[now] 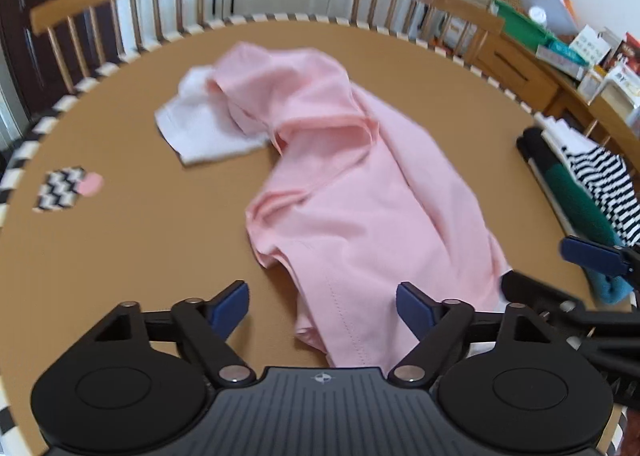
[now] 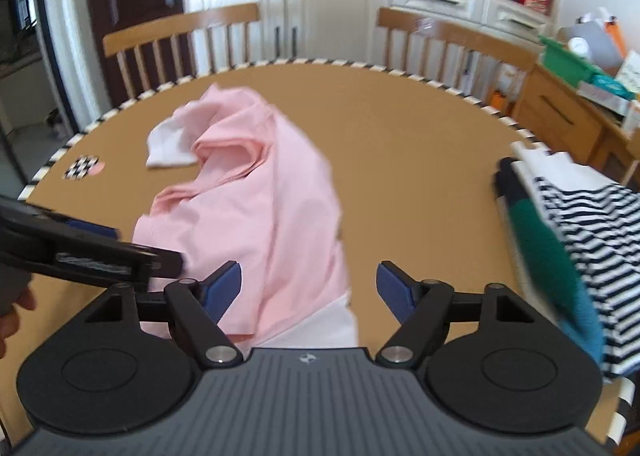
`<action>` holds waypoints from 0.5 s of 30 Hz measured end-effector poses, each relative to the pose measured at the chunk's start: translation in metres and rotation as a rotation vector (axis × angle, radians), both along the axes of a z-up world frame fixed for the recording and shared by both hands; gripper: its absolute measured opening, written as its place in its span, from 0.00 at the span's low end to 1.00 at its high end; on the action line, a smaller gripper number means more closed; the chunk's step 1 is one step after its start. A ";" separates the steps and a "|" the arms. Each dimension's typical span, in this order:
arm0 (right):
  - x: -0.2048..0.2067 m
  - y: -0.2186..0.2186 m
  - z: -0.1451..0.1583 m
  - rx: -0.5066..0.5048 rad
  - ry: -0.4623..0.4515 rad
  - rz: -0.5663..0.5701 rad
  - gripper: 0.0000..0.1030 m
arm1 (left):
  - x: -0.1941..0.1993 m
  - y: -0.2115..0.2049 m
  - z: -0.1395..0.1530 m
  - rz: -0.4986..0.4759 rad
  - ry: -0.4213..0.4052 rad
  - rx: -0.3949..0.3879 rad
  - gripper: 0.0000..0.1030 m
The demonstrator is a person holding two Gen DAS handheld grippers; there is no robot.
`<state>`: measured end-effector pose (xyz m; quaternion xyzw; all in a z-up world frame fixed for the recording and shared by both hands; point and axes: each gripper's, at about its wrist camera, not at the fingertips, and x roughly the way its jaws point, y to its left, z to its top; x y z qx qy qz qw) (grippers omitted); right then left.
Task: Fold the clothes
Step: 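Grasp the pink T-shirt with the left tool while the right tool grasps another edge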
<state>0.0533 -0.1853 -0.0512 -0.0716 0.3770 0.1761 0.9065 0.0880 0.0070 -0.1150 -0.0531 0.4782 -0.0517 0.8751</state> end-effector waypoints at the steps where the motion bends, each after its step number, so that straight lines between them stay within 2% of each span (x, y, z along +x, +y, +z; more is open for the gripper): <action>1: 0.001 0.005 -0.004 -0.018 0.005 0.013 0.74 | 0.003 -0.001 -0.004 0.004 0.013 0.004 0.72; 2: 0.001 0.009 -0.007 -0.034 0.005 0.026 0.74 | 0.004 -0.002 -0.006 0.003 0.018 -0.003 0.66; 3: 0.001 0.012 -0.010 -0.050 0.005 0.039 0.71 | 0.004 -0.002 -0.008 -0.006 0.017 -0.022 0.53; 5: 0.003 0.018 -0.014 -0.069 0.017 0.060 0.61 | 0.006 0.000 -0.012 -0.024 0.030 -0.066 0.34; 7: 0.005 0.021 -0.019 -0.071 0.047 0.069 0.48 | 0.008 0.002 -0.012 -0.021 0.031 -0.083 0.22; 8: 0.006 0.022 -0.020 -0.067 0.060 0.071 0.44 | 0.007 0.004 -0.012 -0.018 0.026 -0.092 0.08; 9: 0.006 0.022 -0.021 -0.062 0.067 0.071 0.38 | 0.006 0.006 -0.011 -0.013 0.018 -0.102 0.07; 15: -0.006 0.016 -0.012 -0.019 0.081 0.114 0.44 | -0.021 0.024 0.019 0.014 -0.079 -0.167 0.06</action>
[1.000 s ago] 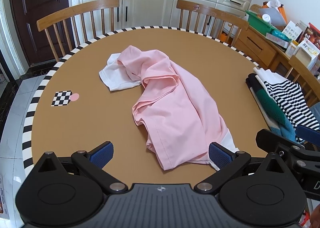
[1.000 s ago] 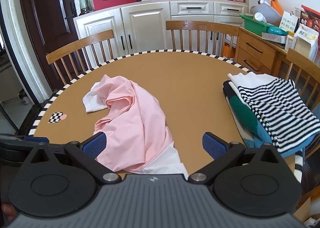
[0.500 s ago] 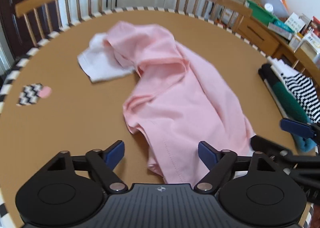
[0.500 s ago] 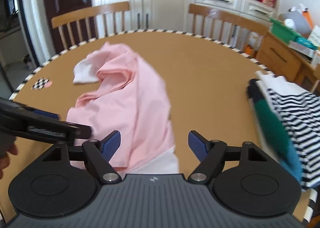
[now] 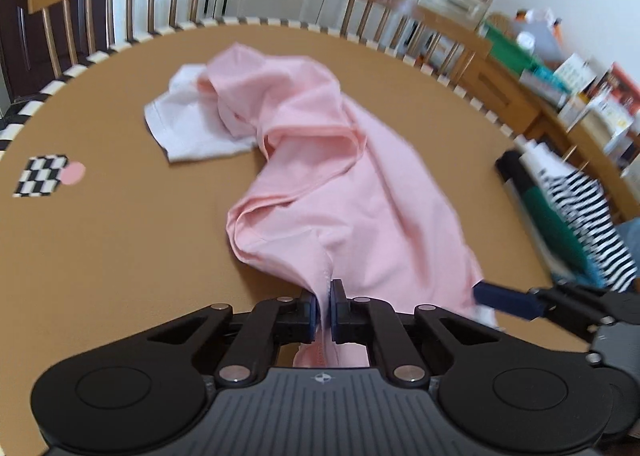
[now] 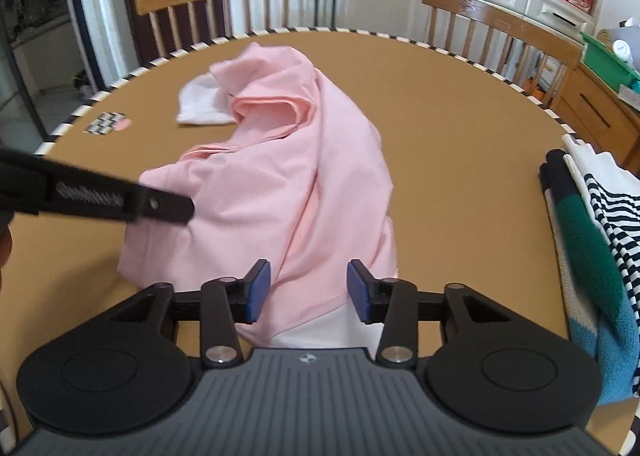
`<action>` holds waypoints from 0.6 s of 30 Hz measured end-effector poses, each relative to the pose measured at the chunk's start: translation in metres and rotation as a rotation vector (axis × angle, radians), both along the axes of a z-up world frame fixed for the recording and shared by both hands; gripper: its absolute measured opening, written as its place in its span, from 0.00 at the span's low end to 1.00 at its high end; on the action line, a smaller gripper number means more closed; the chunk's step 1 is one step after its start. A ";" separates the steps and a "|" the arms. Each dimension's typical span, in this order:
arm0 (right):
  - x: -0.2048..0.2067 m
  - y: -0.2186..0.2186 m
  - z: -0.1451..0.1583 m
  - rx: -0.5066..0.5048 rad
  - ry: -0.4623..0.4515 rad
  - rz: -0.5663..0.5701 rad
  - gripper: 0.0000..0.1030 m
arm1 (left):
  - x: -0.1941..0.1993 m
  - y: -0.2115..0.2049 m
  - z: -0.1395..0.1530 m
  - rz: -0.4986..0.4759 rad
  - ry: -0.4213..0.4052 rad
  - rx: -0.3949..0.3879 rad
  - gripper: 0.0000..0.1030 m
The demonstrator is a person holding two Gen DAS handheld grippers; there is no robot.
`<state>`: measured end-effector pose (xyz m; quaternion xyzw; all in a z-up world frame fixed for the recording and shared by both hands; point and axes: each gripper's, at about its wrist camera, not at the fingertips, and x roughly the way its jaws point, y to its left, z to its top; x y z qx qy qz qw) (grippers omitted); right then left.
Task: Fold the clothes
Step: 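Grasp the pink T-shirt with the left tool while the right tool grasps another edge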
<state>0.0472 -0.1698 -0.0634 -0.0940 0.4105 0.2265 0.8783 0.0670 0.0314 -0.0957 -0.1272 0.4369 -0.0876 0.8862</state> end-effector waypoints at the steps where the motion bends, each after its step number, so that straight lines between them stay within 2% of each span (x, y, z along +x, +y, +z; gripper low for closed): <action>1: -0.005 -0.003 0.004 0.014 -0.001 0.020 0.46 | -0.009 0.007 0.008 0.013 -0.016 -0.018 0.06; 4: -0.021 -0.008 0.016 0.061 0.010 0.105 0.50 | -0.043 0.034 0.038 0.073 -0.047 -0.100 0.06; 7: -0.039 -0.004 0.030 0.173 0.041 0.240 0.59 | -0.076 0.054 0.075 0.126 -0.069 -0.143 0.06; 10: -0.054 0.015 0.045 0.245 0.002 0.380 0.67 | -0.082 0.054 0.107 0.135 -0.095 -0.139 0.06; 13: -0.062 0.035 0.056 0.251 -0.077 0.457 0.67 | -0.077 0.038 0.123 0.117 -0.113 -0.112 0.06; 14: -0.062 0.039 0.058 0.245 -0.094 0.463 0.63 | -0.076 0.031 0.125 0.112 -0.116 -0.107 0.06; 15: -0.057 0.038 0.060 0.249 -0.088 0.446 0.39 | -0.076 0.026 0.126 0.110 -0.119 -0.116 0.06; 16: -0.053 0.036 0.062 0.253 -0.082 0.430 0.08 | -0.077 0.022 0.127 0.114 -0.122 -0.118 0.06; 18: -0.043 0.028 0.065 0.283 -0.051 0.402 0.07 | -0.080 0.014 0.127 0.127 -0.132 -0.098 0.06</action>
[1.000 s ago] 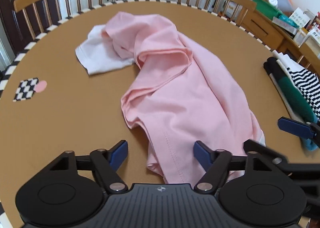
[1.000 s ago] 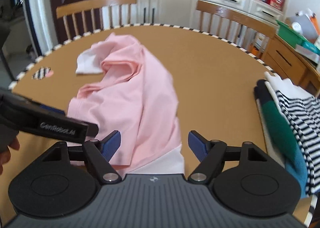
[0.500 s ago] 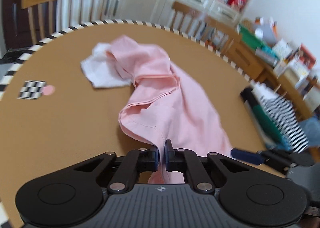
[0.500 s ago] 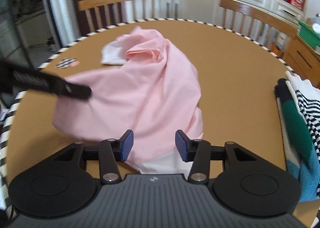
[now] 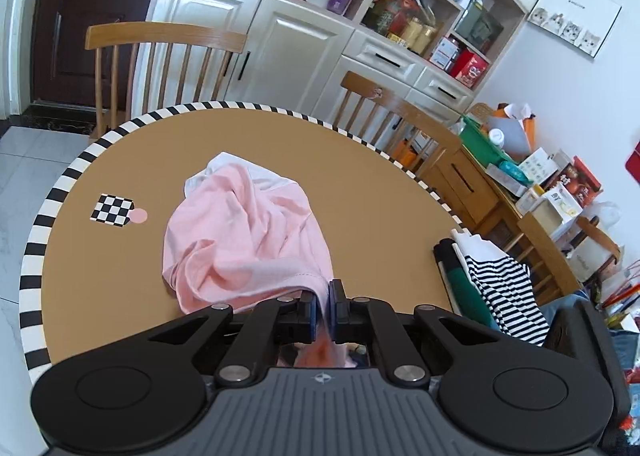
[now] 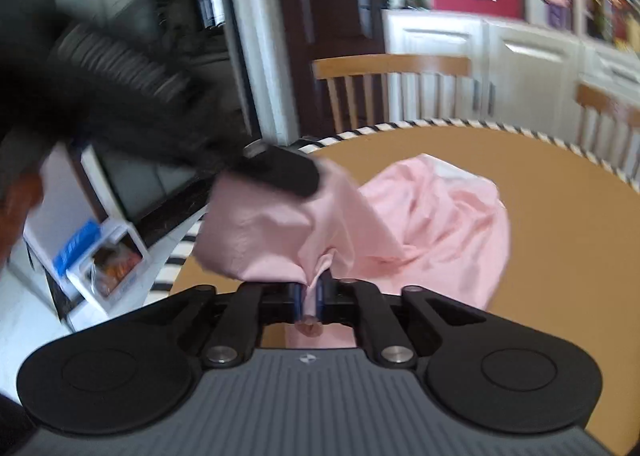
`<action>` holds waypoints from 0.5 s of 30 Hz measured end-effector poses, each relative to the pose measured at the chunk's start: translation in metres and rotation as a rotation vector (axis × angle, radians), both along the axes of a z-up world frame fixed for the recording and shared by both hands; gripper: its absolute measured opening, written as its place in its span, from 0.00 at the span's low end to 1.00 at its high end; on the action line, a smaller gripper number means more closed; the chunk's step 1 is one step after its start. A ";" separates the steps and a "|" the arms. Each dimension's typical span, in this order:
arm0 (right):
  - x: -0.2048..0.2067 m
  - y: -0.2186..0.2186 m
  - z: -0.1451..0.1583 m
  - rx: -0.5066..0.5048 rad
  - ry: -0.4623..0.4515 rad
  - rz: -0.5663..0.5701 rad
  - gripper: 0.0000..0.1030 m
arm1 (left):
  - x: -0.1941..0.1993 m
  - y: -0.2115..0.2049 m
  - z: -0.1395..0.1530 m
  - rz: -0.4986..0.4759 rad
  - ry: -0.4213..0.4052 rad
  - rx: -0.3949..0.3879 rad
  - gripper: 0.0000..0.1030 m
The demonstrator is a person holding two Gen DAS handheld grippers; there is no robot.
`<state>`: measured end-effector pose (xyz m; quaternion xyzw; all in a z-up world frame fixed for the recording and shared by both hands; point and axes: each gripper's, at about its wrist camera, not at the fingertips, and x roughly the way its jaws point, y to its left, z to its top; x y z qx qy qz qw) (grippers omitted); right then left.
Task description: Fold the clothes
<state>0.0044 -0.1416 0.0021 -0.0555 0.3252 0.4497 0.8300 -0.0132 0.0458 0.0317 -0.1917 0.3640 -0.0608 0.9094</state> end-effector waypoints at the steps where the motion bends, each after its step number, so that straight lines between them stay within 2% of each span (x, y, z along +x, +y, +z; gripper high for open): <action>1: 0.005 -0.006 0.002 0.020 0.030 -0.006 0.06 | -0.001 -0.002 0.000 0.006 -0.002 0.003 0.06; 3: 0.008 -0.021 0.006 0.053 0.034 -0.021 0.06 | -0.003 -0.004 -0.004 0.007 0.003 -0.007 0.07; 5: 0.009 -0.032 0.012 0.037 -0.016 -0.044 0.06 | -0.006 -0.003 -0.011 0.005 0.015 -0.024 0.09; 8: 0.022 -0.051 0.023 0.002 -0.069 -0.132 0.06 | -0.006 -0.002 -0.023 0.016 0.030 -0.025 0.22; 11: 0.055 -0.079 0.019 -0.035 -0.055 -0.301 0.06 | -0.002 -0.005 -0.033 0.008 0.037 0.069 0.20; 13: 0.078 -0.097 0.000 -0.111 -0.041 -0.444 0.06 | 0.002 -0.001 -0.045 -0.004 0.056 0.101 0.20; 15: 0.091 -0.110 -0.025 -0.205 0.010 -0.549 0.06 | 0.008 0.006 -0.060 -0.017 0.079 0.102 0.20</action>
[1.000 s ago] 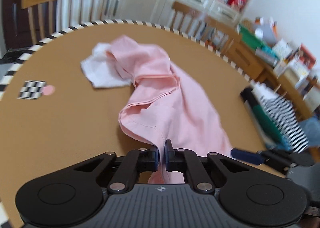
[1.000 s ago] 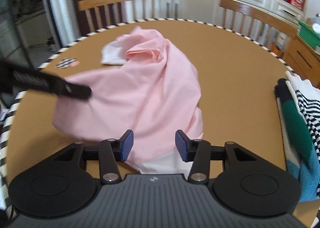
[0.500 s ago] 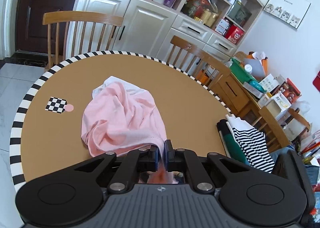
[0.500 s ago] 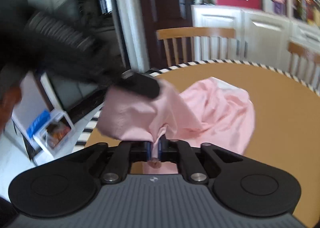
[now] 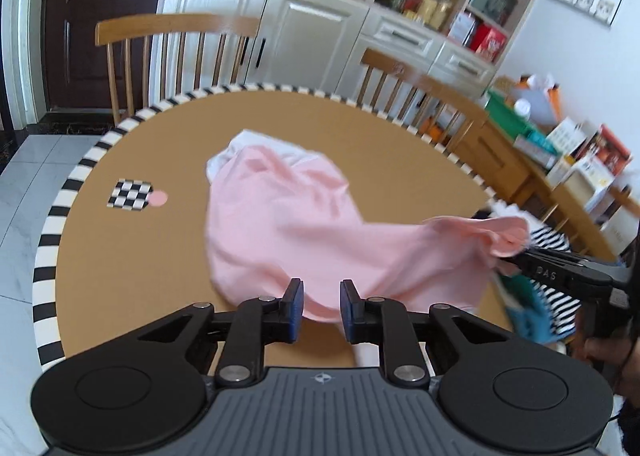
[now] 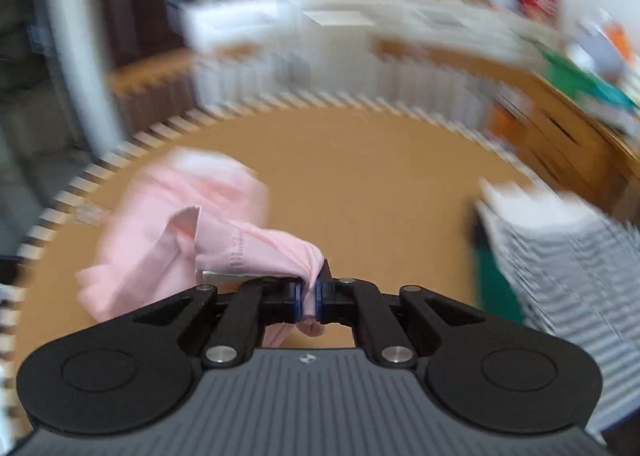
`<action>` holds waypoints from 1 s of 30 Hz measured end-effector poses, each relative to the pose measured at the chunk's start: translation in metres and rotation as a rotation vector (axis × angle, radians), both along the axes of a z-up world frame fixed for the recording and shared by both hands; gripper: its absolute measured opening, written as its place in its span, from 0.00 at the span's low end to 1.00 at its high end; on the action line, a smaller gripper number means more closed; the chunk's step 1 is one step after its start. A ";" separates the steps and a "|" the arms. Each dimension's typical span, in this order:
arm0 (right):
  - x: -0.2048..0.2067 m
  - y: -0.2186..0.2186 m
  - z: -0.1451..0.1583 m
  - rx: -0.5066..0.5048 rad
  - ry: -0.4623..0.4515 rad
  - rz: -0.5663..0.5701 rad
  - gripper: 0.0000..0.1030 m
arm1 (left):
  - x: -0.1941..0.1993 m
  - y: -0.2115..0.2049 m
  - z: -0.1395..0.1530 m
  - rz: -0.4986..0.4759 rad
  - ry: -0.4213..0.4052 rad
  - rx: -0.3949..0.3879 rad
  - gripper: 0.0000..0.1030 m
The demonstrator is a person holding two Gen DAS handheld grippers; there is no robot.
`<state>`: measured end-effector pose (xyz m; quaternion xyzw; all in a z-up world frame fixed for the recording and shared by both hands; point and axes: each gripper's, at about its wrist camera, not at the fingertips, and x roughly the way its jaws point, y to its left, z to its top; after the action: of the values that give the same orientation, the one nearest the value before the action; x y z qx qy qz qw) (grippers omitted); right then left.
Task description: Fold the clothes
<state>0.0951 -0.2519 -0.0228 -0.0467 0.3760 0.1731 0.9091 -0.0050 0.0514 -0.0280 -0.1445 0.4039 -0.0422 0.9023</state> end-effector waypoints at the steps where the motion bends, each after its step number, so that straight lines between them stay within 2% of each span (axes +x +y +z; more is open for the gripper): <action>1: 0.003 -0.005 -0.013 -0.039 0.034 -0.048 0.06 | 0.006 0.005 -0.010 -0.007 0.020 0.000 0.20; 3: 0.004 -0.012 -0.033 -0.102 0.105 -0.125 0.08 | 0.022 0.015 -0.031 -0.031 0.060 0.006 0.20; 5: 0.000 -0.015 -0.049 -0.152 0.178 -0.181 0.19 | 0.036 0.023 -0.047 -0.080 0.087 0.017 0.21; 6: -0.006 -0.015 -0.050 -0.154 0.194 -0.213 0.32 | 0.044 0.026 -0.054 -0.119 0.094 0.029 0.24; 7: -0.011 -0.015 -0.051 -0.156 0.210 -0.244 0.39 | 0.050 0.029 -0.059 -0.164 0.095 0.044 0.25; 9: -0.024 -0.013 -0.046 -0.116 0.211 -0.274 0.39 | 0.059 0.031 -0.068 -0.280 0.085 0.072 0.34; 10: -0.032 -0.011 -0.041 -0.102 0.217 -0.288 0.43 | 0.064 0.031 -0.072 -0.349 0.080 0.085 0.34; 13: -0.047 0.007 -0.031 -0.085 0.222 -0.273 0.46 | 0.077 0.025 -0.089 -0.520 0.099 0.129 0.37; 16: -0.056 0.026 -0.027 -0.053 0.281 -0.278 0.50 | 0.085 0.011 -0.102 -0.622 0.082 0.174 0.45; 18: -0.062 0.036 -0.030 0.026 0.328 -0.300 0.50 | 0.089 0.002 -0.108 -0.685 0.075 0.185 0.52; 20: -0.067 0.048 -0.034 0.082 0.368 -0.315 0.53 | 0.091 -0.010 -0.111 -0.735 0.063 0.201 0.54; 21: -0.069 0.055 -0.037 0.069 0.371 -0.311 0.54 | 0.090 -0.015 -0.112 -0.754 0.053 0.213 0.55; 23: -0.073 0.068 -0.043 0.036 0.364 -0.297 0.51 | 0.091 -0.028 -0.113 -0.796 0.022 0.256 0.51; 24: -0.074 0.074 -0.047 0.016 0.356 -0.287 0.40 | 0.092 -0.033 -0.113 -0.809 0.005 0.277 0.36; 25: -0.074 0.077 -0.051 0.009 0.346 -0.281 0.13 | 0.096 -0.038 -0.112 -0.813 -0.006 0.296 0.25; 26: -0.072 0.077 -0.055 0.003 0.356 -0.284 0.00 | 0.101 -0.040 -0.111 -0.808 -0.003 0.302 0.06; 28: -0.069 0.072 -0.053 0.008 0.339 -0.308 0.00 | 0.116 -0.037 -0.102 -0.738 0.000 0.289 0.05; 30: -0.068 0.060 -0.037 0.003 0.274 -0.340 0.00 | 0.132 -0.027 -0.083 -0.660 -0.055 0.285 0.05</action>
<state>0.0267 -0.1919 -0.0594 0.0426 0.4983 0.0226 0.8656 0.1272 0.0244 -0.1115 0.1223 0.4062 -0.2784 0.8617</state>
